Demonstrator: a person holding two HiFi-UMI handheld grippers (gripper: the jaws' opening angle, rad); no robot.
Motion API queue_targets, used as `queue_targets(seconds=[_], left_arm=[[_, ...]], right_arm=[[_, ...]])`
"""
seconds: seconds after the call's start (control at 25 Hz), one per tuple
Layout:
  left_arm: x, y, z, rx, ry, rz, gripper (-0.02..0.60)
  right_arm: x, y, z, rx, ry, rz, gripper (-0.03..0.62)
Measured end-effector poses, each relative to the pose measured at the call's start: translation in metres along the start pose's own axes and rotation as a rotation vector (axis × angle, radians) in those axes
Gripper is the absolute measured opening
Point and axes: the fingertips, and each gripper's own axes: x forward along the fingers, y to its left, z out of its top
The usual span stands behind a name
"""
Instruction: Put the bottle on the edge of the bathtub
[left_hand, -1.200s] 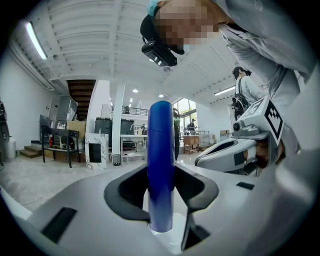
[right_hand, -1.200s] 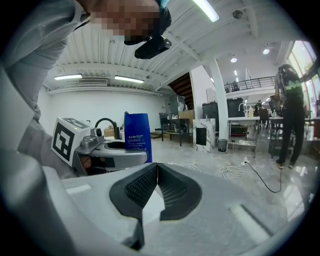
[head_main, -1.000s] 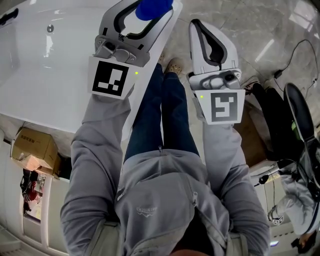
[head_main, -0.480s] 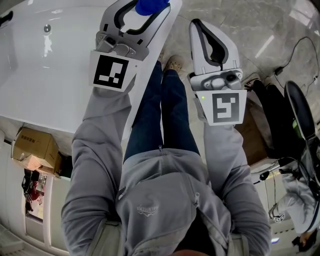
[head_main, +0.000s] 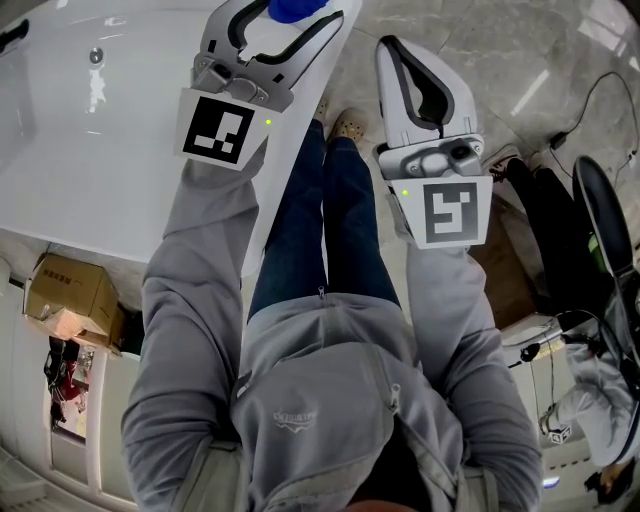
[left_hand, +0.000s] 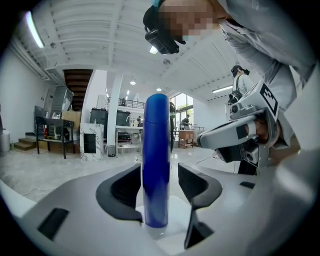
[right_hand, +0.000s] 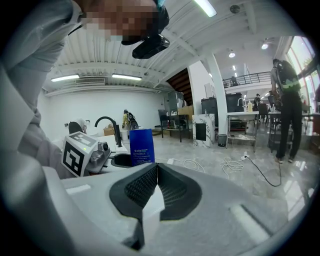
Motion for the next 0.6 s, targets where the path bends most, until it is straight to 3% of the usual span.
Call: queue_targets(seconds=[0.24, 0.6], left_arm=[[-0.004, 0.007, -0.017, -0.142, 0.043, 0.045, 0.259], [-0.034, 0.001, 0.004, -0.155, 0.069, 0.131, 0.259]], right_arm=[[-0.013, 0.006, 0.008, 0.009, -0.008, 0.005, 0.005], [-0.054, 0.018, 0.032, 0.006, -0.036, 0.004, 0.005]])
